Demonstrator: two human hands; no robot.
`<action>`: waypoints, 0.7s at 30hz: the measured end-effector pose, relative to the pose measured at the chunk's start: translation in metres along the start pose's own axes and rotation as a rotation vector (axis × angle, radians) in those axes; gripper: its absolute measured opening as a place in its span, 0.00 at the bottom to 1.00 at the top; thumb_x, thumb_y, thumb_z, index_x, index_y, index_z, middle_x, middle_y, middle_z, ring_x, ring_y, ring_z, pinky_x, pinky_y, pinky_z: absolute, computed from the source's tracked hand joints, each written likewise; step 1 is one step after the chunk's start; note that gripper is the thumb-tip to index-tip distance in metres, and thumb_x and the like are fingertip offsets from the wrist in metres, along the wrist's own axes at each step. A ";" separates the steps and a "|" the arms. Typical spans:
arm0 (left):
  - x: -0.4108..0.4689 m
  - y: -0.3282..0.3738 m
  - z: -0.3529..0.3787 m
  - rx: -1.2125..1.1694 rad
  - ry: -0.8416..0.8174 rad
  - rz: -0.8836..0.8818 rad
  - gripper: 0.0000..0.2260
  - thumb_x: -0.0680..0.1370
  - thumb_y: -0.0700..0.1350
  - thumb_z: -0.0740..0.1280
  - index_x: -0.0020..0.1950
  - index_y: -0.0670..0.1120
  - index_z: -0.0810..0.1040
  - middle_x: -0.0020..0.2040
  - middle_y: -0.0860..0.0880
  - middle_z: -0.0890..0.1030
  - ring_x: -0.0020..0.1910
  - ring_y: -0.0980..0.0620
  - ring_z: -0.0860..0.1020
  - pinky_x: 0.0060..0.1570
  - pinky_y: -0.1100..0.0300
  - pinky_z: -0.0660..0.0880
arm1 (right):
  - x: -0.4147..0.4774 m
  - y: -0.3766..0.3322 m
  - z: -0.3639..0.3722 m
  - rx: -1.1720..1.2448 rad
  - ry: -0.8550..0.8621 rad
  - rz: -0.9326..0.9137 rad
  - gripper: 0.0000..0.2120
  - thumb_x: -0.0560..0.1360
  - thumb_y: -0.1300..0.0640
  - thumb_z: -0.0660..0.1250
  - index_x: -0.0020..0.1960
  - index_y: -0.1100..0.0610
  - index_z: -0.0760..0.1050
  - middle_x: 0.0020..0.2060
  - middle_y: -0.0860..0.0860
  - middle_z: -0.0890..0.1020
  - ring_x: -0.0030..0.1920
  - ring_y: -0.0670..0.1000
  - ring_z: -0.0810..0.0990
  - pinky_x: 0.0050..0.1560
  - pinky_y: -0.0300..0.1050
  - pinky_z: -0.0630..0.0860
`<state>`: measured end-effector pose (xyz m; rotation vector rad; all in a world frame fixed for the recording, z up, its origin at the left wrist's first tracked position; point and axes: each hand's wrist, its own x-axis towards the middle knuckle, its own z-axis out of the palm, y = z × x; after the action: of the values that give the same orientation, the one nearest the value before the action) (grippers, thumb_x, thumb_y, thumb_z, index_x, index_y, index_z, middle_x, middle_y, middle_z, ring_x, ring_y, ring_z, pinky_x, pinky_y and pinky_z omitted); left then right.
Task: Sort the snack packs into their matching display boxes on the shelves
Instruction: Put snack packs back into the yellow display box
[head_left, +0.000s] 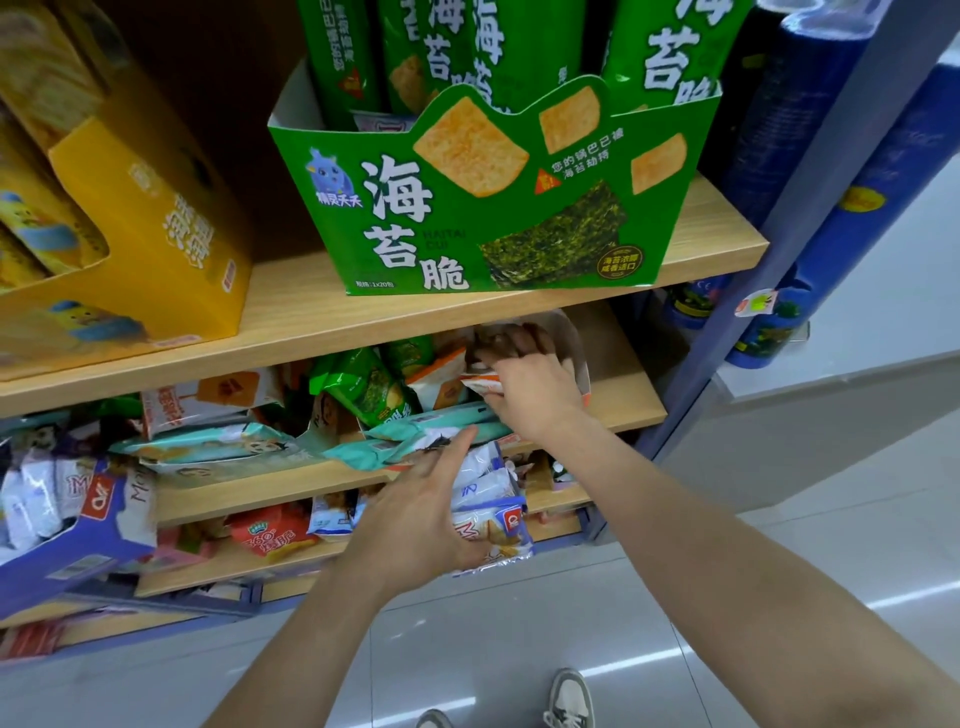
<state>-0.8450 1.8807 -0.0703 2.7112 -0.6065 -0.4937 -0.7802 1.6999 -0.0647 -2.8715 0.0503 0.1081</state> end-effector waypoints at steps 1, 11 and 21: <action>0.000 0.000 0.000 0.001 0.006 0.000 0.53 0.66 0.62 0.74 0.78 0.63 0.40 0.79 0.55 0.58 0.73 0.51 0.65 0.65 0.53 0.70 | -0.001 0.001 0.002 -0.027 0.036 0.006 0.13 0.78 0.48 0.66 0.62 0.49 0.77 0.59 0.56 0.80 0.62 0.62 0.74 0.63 0.58 0.68; 0.002 0.007 0.000 -0.032 0.047 -0.039 0.51 0.65 0.60 0.74 0.77 0.66 0.42 0.76 0.56 0.62 0.68 0.51 0.70 0.57 0.54 0.73 | -0.033 0.059 -0.009 0.005 0.174 -0.092 0.27 0.71 0.61 0.73 0.65 0.46 0.68 0.60 0.47 0.76 0.64 0.54 0.71 0.59 0.56 0.63; 0.008 0.017 0.016 -0.047 0.009 -0.036 0.53 0.65 0.61 0.76 0.78 0.63 0.42 0.79 0.57 0.58 0.73 0.51 0.65 0.64 0.55 0.70 | 0.010 0.010 -0.034 -0.026 -0.044 0.116 0.20 0.79 0.40 0.58 0.63 0.51 0.74 0.60 0.55 0.79 0.62 0.58 0.75 0.69 0.60 0.62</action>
<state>-0.8505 1.8590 -0.0807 2.6822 -0.5379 -0.4989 -0.7682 1.6805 -0.0356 -2.8897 0.2081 0.1959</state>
